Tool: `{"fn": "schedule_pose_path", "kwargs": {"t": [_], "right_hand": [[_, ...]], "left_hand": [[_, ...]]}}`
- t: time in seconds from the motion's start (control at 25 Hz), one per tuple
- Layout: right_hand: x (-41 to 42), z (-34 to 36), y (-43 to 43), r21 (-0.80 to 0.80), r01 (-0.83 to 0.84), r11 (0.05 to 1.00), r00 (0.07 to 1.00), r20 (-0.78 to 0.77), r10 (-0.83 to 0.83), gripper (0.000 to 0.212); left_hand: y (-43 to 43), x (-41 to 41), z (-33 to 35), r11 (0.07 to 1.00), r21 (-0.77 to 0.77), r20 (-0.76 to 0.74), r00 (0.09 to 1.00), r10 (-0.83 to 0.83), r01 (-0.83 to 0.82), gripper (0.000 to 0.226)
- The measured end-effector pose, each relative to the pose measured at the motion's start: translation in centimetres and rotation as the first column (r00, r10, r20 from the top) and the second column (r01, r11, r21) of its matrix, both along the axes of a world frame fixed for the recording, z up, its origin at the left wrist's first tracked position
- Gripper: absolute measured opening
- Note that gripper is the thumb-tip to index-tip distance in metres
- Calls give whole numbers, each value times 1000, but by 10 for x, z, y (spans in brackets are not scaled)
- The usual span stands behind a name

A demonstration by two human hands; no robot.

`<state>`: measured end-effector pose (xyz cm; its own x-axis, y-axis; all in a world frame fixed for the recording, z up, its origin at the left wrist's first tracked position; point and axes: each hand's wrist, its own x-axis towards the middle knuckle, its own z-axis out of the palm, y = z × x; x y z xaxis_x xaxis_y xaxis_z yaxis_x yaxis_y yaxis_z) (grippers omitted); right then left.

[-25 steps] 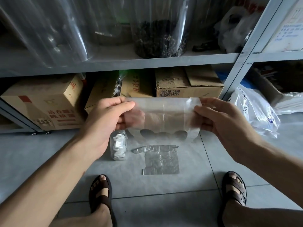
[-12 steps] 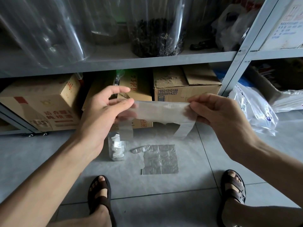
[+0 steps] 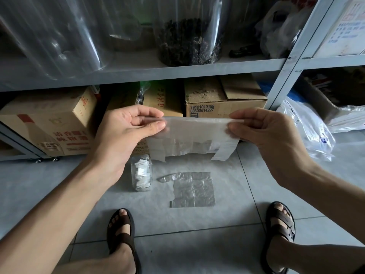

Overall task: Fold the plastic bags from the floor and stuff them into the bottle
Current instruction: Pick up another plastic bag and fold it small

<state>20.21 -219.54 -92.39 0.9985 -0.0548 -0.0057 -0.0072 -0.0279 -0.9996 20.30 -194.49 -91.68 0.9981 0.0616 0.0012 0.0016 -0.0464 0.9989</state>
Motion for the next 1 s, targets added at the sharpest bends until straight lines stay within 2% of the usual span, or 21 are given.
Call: {"fn": "schedule_pose_path", "kwargs": {"t": [0.68,1.0], "right_hand": [[5,-4,0,-145,24,989,995,103,-9,21],[8,-10,-6,-302,89,949,981,190,-31,25]], "left_hand": [[5,4,-5,987,138,104,992,70,-85,14],[9,6,-9,923,338,211,971,116,-184,18]]}}
